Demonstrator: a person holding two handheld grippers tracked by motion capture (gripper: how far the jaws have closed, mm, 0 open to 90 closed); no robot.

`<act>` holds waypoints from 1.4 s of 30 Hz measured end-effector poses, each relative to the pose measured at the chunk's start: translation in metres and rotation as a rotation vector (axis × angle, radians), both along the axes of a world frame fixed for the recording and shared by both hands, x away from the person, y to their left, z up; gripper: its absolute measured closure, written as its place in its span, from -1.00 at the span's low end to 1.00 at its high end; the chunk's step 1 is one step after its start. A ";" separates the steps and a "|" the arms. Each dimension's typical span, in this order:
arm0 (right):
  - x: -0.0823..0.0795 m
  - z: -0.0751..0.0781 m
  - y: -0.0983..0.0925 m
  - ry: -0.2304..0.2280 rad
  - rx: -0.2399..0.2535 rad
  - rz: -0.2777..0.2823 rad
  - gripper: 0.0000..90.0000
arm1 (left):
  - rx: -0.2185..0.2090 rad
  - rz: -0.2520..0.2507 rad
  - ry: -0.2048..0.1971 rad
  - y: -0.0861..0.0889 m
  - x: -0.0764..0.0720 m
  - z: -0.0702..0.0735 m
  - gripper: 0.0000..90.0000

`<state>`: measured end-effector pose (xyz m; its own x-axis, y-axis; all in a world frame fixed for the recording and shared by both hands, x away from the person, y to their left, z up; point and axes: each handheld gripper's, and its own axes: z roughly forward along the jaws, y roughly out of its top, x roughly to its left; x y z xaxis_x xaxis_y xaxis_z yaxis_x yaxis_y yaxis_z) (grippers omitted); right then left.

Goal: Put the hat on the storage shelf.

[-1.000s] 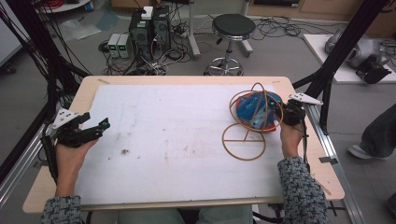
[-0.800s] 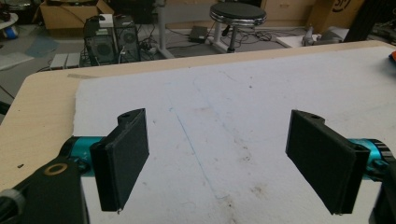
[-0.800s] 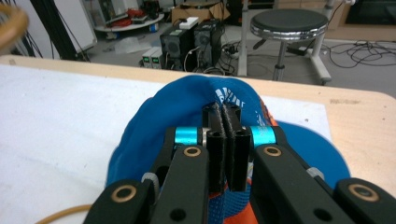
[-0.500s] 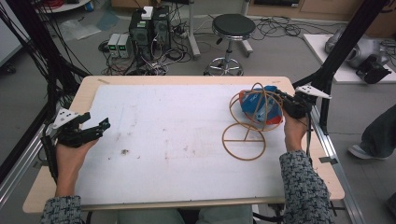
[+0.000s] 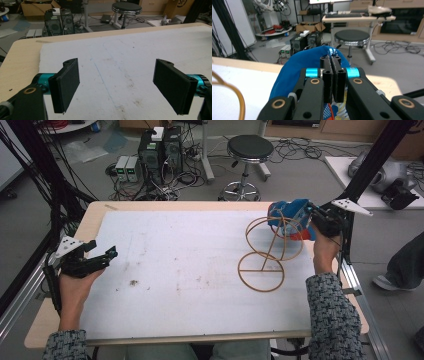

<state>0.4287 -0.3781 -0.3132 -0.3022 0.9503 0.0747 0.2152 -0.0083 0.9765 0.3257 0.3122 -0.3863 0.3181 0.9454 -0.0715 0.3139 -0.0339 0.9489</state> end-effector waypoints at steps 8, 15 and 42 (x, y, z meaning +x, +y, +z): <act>-0.006 0.036 -0.005 -0.062 -0.024 -0.021 0.98 | -0.002 -0.003 -0.002 0.000 0.000 0.001 -0.52; -0.013 0.062 -0.006 -0.111 -0.032 -0.030 0.98 | 0.000 -0.010 -0.002 -0.001 -0.001 0.001 -0.52; -0.053 0.112 -0.002 -0.219 0.039 0.054 0.98 | -0.003 -0.018 -0.009 -0.002 -0.001 0.003 -0.52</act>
